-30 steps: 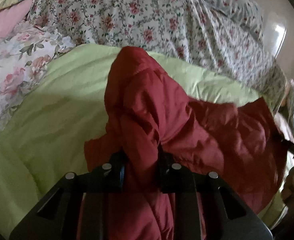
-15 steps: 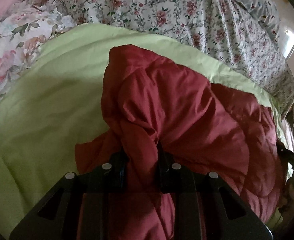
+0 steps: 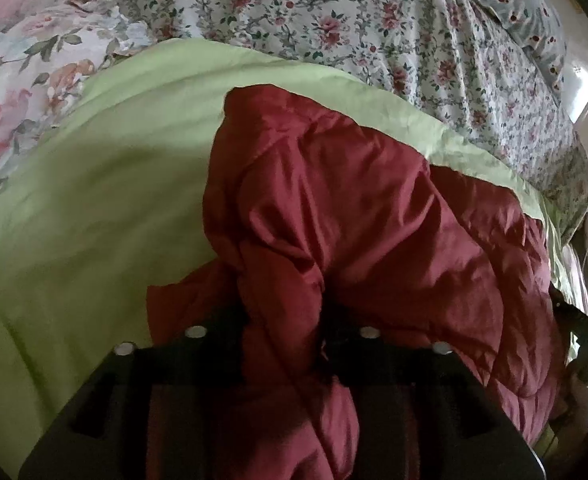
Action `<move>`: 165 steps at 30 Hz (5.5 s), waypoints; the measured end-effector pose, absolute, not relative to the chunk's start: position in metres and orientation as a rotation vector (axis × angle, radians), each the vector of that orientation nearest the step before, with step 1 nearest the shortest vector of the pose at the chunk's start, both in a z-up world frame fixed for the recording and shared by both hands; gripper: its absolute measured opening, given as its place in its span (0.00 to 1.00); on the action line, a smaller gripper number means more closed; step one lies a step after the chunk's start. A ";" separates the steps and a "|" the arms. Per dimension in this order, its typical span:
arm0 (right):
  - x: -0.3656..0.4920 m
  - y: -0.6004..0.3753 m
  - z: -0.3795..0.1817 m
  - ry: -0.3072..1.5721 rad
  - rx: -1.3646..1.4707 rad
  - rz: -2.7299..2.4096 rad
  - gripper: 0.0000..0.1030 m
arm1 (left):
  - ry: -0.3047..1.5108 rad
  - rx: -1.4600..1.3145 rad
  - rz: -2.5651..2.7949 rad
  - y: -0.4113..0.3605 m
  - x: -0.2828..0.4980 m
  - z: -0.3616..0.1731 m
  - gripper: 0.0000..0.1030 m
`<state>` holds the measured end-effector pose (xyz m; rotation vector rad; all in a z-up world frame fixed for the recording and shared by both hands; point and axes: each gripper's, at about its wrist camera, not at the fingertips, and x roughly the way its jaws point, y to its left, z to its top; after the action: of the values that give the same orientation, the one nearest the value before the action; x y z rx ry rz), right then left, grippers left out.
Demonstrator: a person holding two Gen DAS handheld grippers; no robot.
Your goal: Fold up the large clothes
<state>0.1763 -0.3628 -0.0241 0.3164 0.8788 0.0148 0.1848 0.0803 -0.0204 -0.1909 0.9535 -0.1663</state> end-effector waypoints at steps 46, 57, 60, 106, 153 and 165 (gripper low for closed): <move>0.190 -0.362 -0.026 0.904 0.272 -0.009 0.19 | 0.892 -0.183 -0.132 0.088 0.141 0.006 0.51; 0.156 -0.365 -0.009 0.803 0.293 -0.024 0.56 | 0.839 -0.131 -0.118 0.090 0.102 0.017 0.51; 0.135 -0.359 0.000 0.769 0.257 -0.019 0.61 | 0.816 -0.136 -0.093 0.093 0.096 0.020 0.58; 0.015 -0.227 0.003 0.792 -0.017 0.238 0.85 | 0.934 0.026 -0.228 0.004 0.015 0.006 0.82; 0.098 -0.286 -0.039 0.748 0.037 0.150 0.93 | 0.965 0.027 0.113 0.001 0.118 -0.026 1.00; 0.088 -0.293 -0.031 0.746 0.098 0.162 0.94 | 0.932 0.034 0.119 -0.003 0.110 -0.027 1.00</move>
<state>0.0879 -0.2925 -0.0312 0.0978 0.7464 0.1615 0.1104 -0.0027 -0.0275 0.0339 0.9321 0.1190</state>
